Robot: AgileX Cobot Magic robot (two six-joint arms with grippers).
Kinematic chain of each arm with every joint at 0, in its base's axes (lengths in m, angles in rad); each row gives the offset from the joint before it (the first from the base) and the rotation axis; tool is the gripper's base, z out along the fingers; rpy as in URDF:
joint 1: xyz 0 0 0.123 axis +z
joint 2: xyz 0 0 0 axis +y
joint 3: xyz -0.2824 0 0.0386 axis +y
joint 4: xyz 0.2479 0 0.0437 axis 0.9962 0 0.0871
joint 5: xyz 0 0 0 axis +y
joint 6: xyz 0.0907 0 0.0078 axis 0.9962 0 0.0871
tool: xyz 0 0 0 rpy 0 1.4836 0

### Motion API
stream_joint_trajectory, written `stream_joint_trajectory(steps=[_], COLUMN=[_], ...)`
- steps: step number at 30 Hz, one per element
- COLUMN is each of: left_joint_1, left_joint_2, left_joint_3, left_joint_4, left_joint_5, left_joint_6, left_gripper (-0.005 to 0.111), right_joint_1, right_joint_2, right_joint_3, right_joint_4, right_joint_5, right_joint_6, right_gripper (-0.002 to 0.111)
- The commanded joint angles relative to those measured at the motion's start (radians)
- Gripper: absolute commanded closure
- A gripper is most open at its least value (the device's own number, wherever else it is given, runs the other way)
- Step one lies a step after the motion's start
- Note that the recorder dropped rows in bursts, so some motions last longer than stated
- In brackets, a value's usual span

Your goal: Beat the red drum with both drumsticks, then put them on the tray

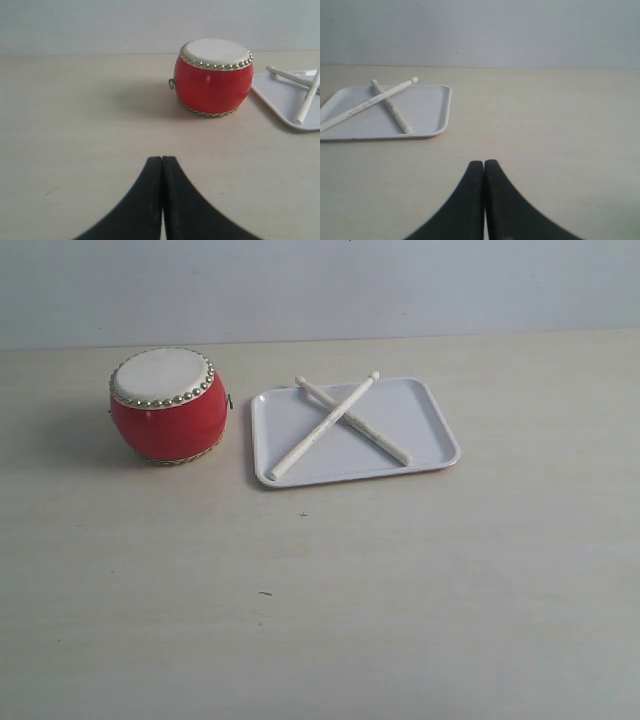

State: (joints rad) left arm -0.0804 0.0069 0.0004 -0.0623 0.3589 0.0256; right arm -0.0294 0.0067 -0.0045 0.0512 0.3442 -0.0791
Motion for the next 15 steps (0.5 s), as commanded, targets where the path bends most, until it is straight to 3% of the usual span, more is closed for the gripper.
stream_joint_trajectory(steps=[1,5,9,15], left_joint_1=[0.004,0.004,0.004,0.004], left_joint_2=[-0.007,-0.007,-0.007,-0.007], left_joint_3=[0.000,0.000,0.000,0.000], left_joint_4=[0.001,0.001,0.001,0.001], left_joint_5=[-0.006,-0.006,-0.006,-0.006], left_joint_6=[0.000,0.000,0.000,-0.002], left_gripper=[0.107,0.107,0.107,0.107], right_joint_1=[-0.006,-0.006,-0.006,-0.006], right_joint_2=[-0.007,-0.007,-0.007,-0.007], right_joint_3=[0.005,0.005,0.005,0.005], right_joint_4=[0.000,-0.019,-0.113,-0.111], right_joint_5=[-0.006,-0.006,-0.007,-0.007], right_joint_6=[0.001,0.019,0.160,0.165], right_gripper=[0.108,0.108,0.108,0.108])
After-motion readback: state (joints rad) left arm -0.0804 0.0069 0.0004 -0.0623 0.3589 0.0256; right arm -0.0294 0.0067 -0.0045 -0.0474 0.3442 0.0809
